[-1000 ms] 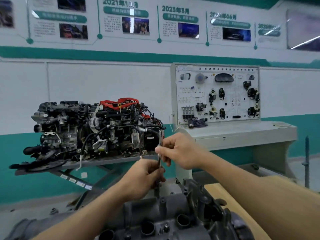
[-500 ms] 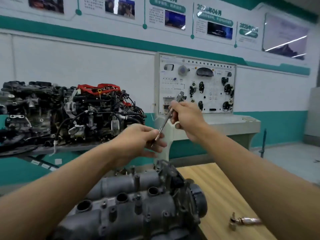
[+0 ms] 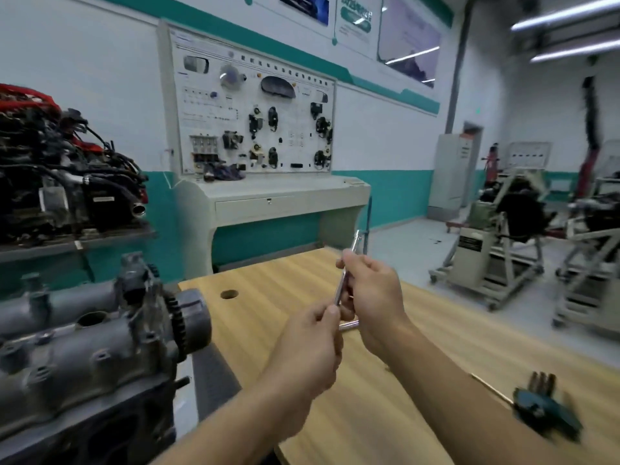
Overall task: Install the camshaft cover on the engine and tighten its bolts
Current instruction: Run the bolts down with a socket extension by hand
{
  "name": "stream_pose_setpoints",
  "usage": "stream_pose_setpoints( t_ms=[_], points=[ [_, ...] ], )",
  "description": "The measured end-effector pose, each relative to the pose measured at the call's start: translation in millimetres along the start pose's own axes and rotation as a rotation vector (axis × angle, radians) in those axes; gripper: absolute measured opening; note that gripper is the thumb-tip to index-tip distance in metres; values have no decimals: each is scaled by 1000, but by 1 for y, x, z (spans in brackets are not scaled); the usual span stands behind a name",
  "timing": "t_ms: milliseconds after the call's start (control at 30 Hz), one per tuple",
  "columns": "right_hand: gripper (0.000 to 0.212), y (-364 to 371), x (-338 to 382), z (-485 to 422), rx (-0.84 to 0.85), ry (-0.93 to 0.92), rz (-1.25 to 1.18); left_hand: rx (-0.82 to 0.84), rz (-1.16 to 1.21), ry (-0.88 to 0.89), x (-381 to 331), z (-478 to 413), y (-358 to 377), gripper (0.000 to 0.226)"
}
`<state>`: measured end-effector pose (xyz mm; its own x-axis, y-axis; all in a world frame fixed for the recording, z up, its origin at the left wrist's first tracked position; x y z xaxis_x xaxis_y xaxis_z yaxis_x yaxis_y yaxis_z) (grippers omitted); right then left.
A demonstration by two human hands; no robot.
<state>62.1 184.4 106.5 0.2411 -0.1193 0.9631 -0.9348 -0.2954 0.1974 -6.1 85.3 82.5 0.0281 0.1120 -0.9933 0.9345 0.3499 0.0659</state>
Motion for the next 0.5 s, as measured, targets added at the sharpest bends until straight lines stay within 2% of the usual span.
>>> stream_pose_setpoints(
  t_ms=[100, 233, 367, 500],
  points=[
    [33, -24, -40, -1, -143, 9, 167, 1, 14, -55, 43, 0, 28, 35],
    [40, -55, -60, -11, -183, -9, 237, 62, -20, -172, 70, -12, 42, 37],
    [36, -93, -53, -27, -330, 34, 130, 187, -53, -400, 74, -28, 46, 34],
    [31, -122, -57, -31, -408, 75, 8, 280, -64, -447, 79, -42, 42, 36]
  ],
)
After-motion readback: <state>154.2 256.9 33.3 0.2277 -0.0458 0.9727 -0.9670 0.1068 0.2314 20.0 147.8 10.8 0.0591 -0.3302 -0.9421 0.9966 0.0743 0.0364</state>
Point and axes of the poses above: each hand's wrist, its own z-axis away from the middle knuckle, its own y-axis out of the palm, x = y × z, the point moved 1 cm from there along -z, towards the middle knuckle, and after that the axes turned 6 degrees about y, right-handed, at the moved point
